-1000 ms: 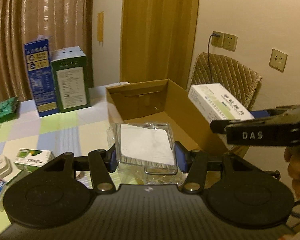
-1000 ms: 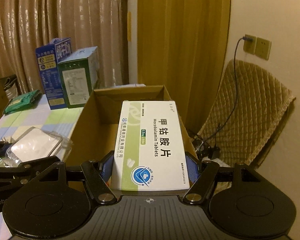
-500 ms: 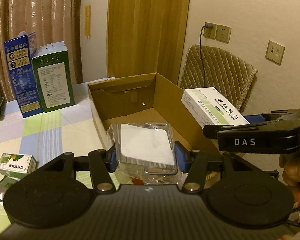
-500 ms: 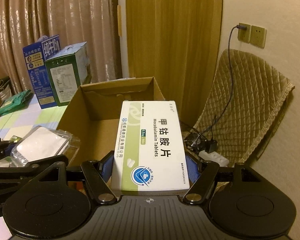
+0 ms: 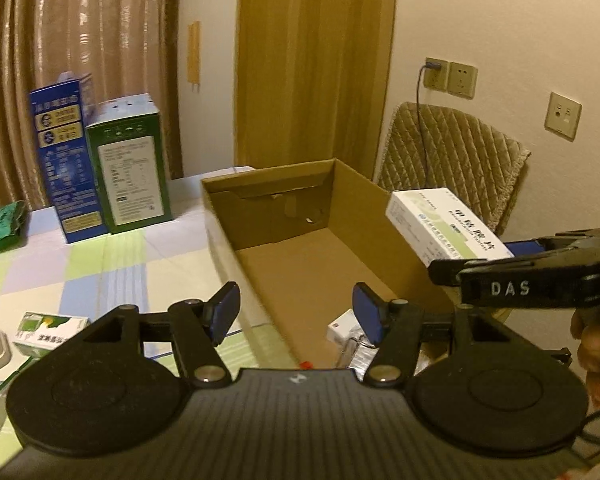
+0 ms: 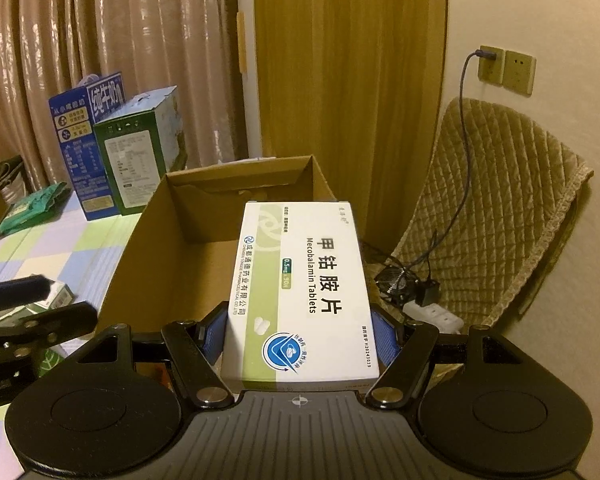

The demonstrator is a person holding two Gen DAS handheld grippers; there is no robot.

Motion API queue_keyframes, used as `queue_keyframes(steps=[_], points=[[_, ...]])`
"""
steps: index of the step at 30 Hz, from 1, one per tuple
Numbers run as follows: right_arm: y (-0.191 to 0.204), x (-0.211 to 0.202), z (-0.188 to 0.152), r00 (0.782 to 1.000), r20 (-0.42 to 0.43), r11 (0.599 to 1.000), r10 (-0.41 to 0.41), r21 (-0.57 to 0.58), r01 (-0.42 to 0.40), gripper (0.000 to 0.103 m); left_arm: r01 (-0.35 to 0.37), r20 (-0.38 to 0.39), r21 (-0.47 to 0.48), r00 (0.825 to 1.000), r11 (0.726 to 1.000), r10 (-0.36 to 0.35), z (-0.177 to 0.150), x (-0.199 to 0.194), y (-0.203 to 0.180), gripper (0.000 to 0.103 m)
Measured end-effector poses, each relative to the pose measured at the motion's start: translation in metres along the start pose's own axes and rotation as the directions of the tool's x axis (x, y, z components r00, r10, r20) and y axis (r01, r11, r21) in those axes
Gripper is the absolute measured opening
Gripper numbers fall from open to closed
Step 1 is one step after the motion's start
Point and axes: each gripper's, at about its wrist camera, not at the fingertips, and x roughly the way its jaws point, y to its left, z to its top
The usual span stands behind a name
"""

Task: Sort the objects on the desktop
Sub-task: 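Open left tool in the cardboard box while right tool drops tablet box inside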

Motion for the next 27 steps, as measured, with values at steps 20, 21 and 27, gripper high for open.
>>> queue_keyframes(steps=[20, 21, 27], points=[[0.001, 0.008, 0.003, 0.999, 0.022, 0.997, 0.042, 0.07, -0.043, 0.073, -0.048, -0.004, -0.071, 0.999, 0.996, 0.048, -0.023, -0.023, 0.026, 0.067], [0.001, 0.006, 0.001, 0.999, 0.019, 0.996, 0.04, 0.074, -0.041, 0.074, -0.05, -0.006, -0.076, 0.999, 0.996, 0.05, -0.025, -0.024, 0.027, 0.067], [0.001, -0.015, -0.01, 0.999, 0.016, 0.994, 0.047, 0.095, -0.048, 0.075, -0.062, -0.019, -0.085, 0.998, 0.994, 0.06, -0.033, -0.033, 0.031, 0.069]])
